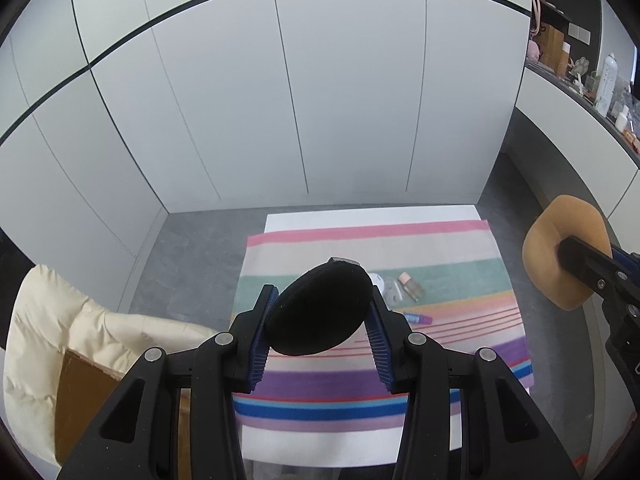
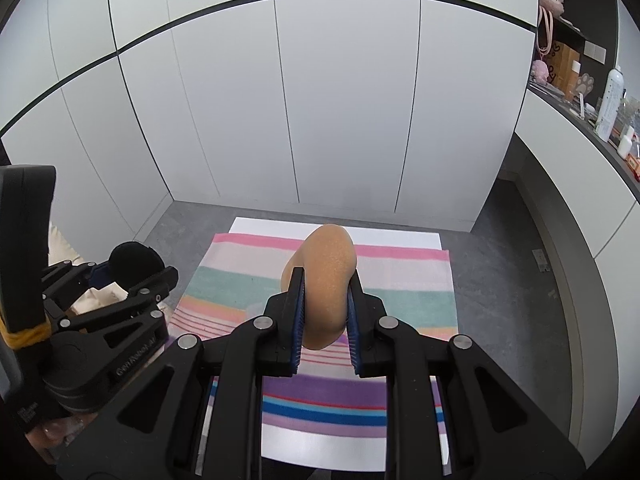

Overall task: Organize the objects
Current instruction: 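Lift the tan sponge with the right tool while the left tool lifts the black sponge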

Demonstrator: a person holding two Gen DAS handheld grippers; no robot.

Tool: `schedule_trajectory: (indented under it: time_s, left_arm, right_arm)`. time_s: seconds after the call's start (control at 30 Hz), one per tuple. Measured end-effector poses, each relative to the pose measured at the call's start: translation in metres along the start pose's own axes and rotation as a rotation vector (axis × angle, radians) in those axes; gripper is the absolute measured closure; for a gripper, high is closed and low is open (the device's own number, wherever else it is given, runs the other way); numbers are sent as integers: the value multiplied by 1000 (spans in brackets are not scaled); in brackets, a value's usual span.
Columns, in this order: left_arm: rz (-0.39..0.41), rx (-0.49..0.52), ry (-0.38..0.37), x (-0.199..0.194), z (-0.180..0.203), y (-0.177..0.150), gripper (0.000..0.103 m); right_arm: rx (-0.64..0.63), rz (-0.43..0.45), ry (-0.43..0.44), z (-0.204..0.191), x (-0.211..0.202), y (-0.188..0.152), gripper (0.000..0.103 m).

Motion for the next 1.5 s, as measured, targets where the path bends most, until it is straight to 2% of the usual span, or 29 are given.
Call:
schedule_trajectory:
  time_s: [0.23,0.5,0.67,0.83,0.97,1.1,1.2,1.5]
  left_arm:
    - [5,13,17,-36,-14,-25,59]
    - [109,93,58,-100,-22,-67,59]
    - [118,135,26,-134,-18,-100,59]
    - [107,112,-16,-163,-23,-128,59]
    - [108,96,-16,-174,-24,-144,59]
    - [75,80,-40,-180,-25,-158,59]
    - [77,85,-26,-183,-25,-163,59]
    - [61,80,-26,-169,-31,-158,59]
  right_arm:
    - [-17,13,1,-4,-32,-23,84]
    - [0,20,31,-6,-75,-64,84]
    - [11,24,24,-1,-102,-103,84]
    - [52,22,13,8,-128,-135,84]
    - [68,22,-6,16,-150,-160,84]
    - [73,24,-25,19,-165,-180,84]
    - [75,17,-11,18,-172,-195,84]
    - [76,15,3,11,-173,-197,84]
Point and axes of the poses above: each gripper's, at about its wrist camera, not at the fingertips, and x roughly the way its jaws point, z to its right, y to its top, the point moved 2 cm from there along x, roughly the way its jaws point, and after that the axes turned 6 degrees about -x, right-handed, at the moved point
